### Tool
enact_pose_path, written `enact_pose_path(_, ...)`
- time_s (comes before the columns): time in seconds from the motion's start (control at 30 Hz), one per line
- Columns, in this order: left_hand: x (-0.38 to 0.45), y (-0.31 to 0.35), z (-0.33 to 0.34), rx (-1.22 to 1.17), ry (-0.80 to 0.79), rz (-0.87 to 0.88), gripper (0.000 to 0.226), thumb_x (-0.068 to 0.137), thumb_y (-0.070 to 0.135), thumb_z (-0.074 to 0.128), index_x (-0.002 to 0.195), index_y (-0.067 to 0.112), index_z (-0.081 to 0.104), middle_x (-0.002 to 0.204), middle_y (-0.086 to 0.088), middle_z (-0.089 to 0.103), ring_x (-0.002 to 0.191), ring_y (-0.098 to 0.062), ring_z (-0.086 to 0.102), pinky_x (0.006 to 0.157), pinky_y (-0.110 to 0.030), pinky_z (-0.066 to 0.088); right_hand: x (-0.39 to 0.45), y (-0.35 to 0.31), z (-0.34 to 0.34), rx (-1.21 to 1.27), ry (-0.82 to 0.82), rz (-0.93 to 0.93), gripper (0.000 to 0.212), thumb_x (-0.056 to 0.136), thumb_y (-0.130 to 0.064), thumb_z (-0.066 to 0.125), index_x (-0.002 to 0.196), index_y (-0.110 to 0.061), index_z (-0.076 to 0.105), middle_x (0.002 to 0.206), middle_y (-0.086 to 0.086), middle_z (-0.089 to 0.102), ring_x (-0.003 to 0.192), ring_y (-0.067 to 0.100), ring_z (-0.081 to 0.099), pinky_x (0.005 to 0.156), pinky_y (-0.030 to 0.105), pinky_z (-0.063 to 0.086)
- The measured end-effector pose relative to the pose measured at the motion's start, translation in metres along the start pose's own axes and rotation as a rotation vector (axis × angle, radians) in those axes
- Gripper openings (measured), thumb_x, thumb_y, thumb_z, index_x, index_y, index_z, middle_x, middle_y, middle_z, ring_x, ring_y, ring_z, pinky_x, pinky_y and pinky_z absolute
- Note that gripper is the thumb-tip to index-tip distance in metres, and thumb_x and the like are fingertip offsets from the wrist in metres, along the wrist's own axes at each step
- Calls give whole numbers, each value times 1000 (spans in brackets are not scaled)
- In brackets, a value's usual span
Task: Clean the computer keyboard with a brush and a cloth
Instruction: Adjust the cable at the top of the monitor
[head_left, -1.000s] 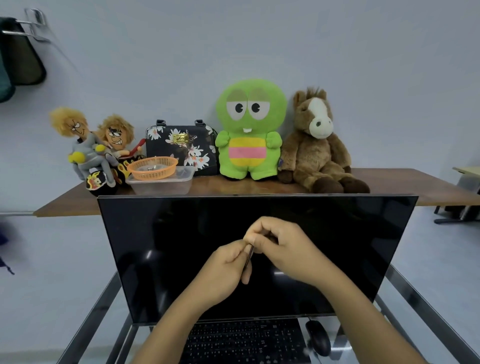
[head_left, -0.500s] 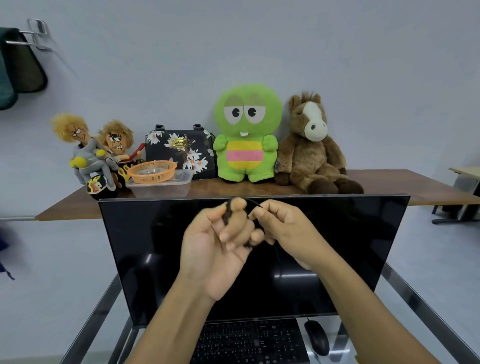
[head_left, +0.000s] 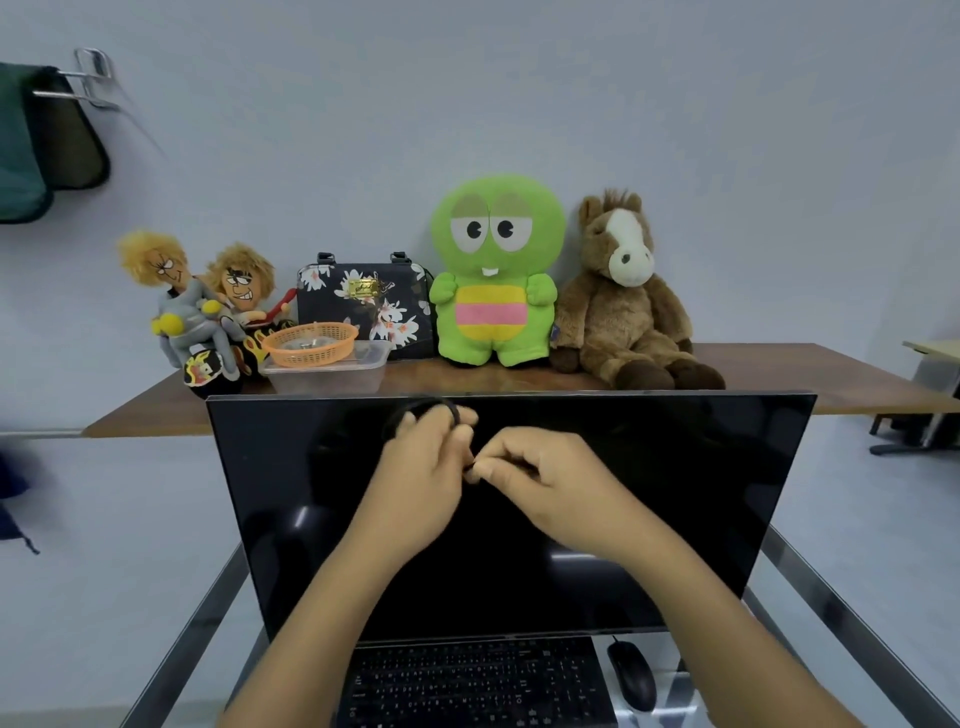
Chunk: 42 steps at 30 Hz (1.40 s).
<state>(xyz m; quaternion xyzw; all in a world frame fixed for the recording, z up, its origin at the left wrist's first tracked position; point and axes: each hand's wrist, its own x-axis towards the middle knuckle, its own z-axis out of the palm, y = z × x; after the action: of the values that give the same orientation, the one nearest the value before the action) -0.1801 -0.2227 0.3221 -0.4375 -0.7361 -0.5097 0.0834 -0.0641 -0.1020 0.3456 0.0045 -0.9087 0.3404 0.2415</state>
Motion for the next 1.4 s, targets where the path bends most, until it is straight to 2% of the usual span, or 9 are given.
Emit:
enact_pose_path(0.17, -30, 13, 5, -584, -355, -180, 63, 97, 54, 26, 74, 6, 60, 44, -2, 35, 43, -14, 35, 63, -35, 45, 5, -4, -19, 154, 7, 13, 18, 87, -30, 68, 79, -14, 66, 57, 12, 48, 55, 14, 40, 57, 27, 39)
enact_pose_path(0.27, -33, 25, 6, -971, -375, -243, 50, 96, 46, 35, 66, 8, 50, 45, 1, 21, 41, -13, 21, 73, -39, 48, 7, -3, -17, 302, 39, 43, 19, 89, -27, 65, 84, -9, 65, 70, 17, 55, 62, 14, 46, 59, 23, 42)
enact_pose_path(0.5, -32, 38, 6, -1536, -303, -381, 56, 94, 53, 40, 53, 14, 41, 39, 6, 16, 36, -9, 13, 54, -29, 43, 0, 3, 14, 660, 64, 187, 42, 95, -47, 48, 90, -10, 67, 85, 13, 58, 78, 24, 51, 70, 37, 42)
enact_pose_path(0.6, -26, 40, 6, -1571, -89, -406, 53, 97, 48, 37, 55, 16, 39, 38, 6, 21, 33, -8, 20, 52, -28, 45, -7, 0, 24, 630, 112, 203, 33, 99, -40, 41, 85, -22, 65, 72, -4, 54, 63, 11, 46, 58, 28, 39)
enact_pose_path(0.7, -22, 38, 10, -1516, 50, -408, 50, 98, 47, 36, 58, 17, 37, 42, 4, 21, 35, -10, 25, 58, -28, 46, -9, 0, 34, 523, 163, 245, 31, 102, -34, 37, 102, -18, 64, 80, -14, 58, 70, 4, 50, 64, 25, 42)
enact_pose_path(0.87, -26, 29, 15, -1357, 6, -340, 38, 96, 39, 39, 78, 10, 56, 55, 2, 37, 52, -12, 37, 74, -33, 47, -7, 2, 33, 669, 90, 428, 37, 101, -40, 38, 91, -18, 65, 84, -4, 61, 79, 9, 56, 74, 29, 45)
enact_pose_path(1.03, -35, 15, 21, -1092, -61, -395, 29, 99, 9, 42, 120, 6, 61, 76, -2, 54, 71, -14, 54, 79, -32, 52, 0, 3, 23, 667, 342, 384, 27, 102, -22, 39, 81, -13, 52, 71, -1, 51, 66, 10, 48, 66, 28, 44)
enact_pose_path(1.2, -26, 23, 16, -1094, -162, -482, 34, 90, 31, 50, 101, 2, 63, 66, -7, 53, 61, -19, 51, 70, -35, 47, -4, 1, 26, 123, 325, 168, 21, 103, -22, 36, 83, -19, 43, 68, -8, 50, 56, -4, 48, 51, 12, 41)
enact_pose_path(1.4, -22, 29, 38, -1034, 47, -551, 37, 100, 35, 41, 72, 13, 51, 48, 7, 33, 44, -7, 32, 60, -30, 38, -16, 6, 37, 423, 354, 242, 21, 101, -22, 43, 89, -10, 56, 73, -11, 58, 59, -4, 52, 55, 17, 44)
